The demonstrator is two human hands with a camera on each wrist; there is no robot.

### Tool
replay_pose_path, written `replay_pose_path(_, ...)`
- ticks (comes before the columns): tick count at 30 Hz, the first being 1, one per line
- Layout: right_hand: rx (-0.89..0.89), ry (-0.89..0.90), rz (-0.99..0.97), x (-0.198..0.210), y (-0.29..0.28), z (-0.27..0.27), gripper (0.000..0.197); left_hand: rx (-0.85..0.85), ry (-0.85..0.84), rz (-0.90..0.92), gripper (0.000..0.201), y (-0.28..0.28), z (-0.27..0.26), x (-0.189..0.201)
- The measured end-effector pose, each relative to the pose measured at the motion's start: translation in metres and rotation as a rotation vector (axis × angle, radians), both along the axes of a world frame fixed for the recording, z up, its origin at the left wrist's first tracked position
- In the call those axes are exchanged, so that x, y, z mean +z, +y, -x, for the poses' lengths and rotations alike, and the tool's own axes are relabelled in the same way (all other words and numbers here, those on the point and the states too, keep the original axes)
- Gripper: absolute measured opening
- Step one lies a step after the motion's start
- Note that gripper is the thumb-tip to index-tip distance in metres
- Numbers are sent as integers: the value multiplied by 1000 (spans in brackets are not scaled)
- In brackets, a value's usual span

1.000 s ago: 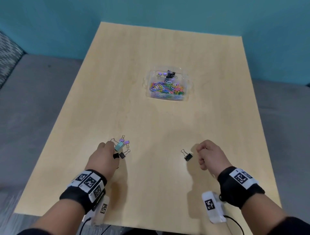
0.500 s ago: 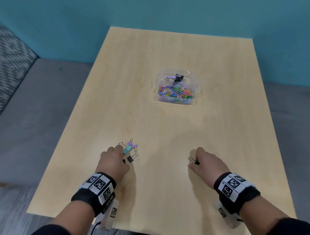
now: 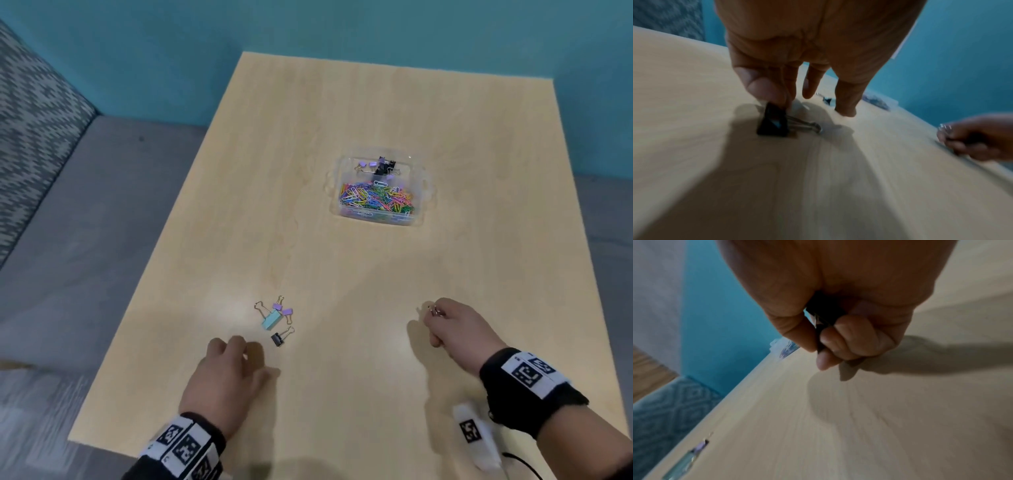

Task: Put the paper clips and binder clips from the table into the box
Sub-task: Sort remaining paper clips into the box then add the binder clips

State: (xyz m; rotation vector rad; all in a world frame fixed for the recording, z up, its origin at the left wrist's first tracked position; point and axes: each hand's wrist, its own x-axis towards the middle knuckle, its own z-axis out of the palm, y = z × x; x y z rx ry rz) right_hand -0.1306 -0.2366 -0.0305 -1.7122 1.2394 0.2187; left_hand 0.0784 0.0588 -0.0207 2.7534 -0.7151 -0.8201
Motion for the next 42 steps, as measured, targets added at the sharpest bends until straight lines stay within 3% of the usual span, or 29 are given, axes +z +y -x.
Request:
replay_pose_path(3,-127,-67,-121,-2,-7,-2,11,-53,-7,81,24,4,9,-5)
replay_pose_path(6,-180,-88,-179,-2,-10,-3,6,-33,-152,182,24,17,5,-1)
replay_pose_path(8,-166,-83,-172,-4,-10,-2,7,-91,-209,213,42,39,13,7)
replay_pose_path(10,-160,-81,-168,-6,-10,-1,9,-347,-194,228,63,57,37,16)
replay_pose_path(12,-140,-76,-149,-5,-8,1,7,-634,-153,245,68,59,63,14)
replay_pose_path(15,-89,-61,-114,-1,-2,4,8,-905,-92,271,75,15,84,-6)
replay_pose_path(18,-127,-59,-144,0,-1,4,7,-1132,-105,355,61,-52,107,-17)
replay_pose_path(21,-215,-79,-201,5,-5,2,7,-1298,-111,411,35,-108,137,-17)
replay_pose_path(23,-205,-67,-156,9,-11,4,5,-1411,-107,356,25,-136,154,-13)
replay_pose_path(27,-131,-40,-17,19,-26,10,9,-1559,-123,77,23,-164,177,-12)
replay_pose_path(29,-138,-64,-6,25,-32,13,8,-1649,-158,73,21,-169,181,-9)
replay_pose_path(32,-150,-110,-20,34,-39,11,5,-1544,-116,158,27,-164,174,-10)
replay_pose_path(34,-150,-120,-31,37,-41,7,4,-1433,-34,107,22,-152,167,-12)
replay_pose_path(37,-146,-126,-62,35,-43,-5,6,-1367,-54,99,16,-136,159,-16)
replay_pose_path(42,-132,-160,-72,33,-53,-38,7,-1214,-62,70,26,-117,139,-9)
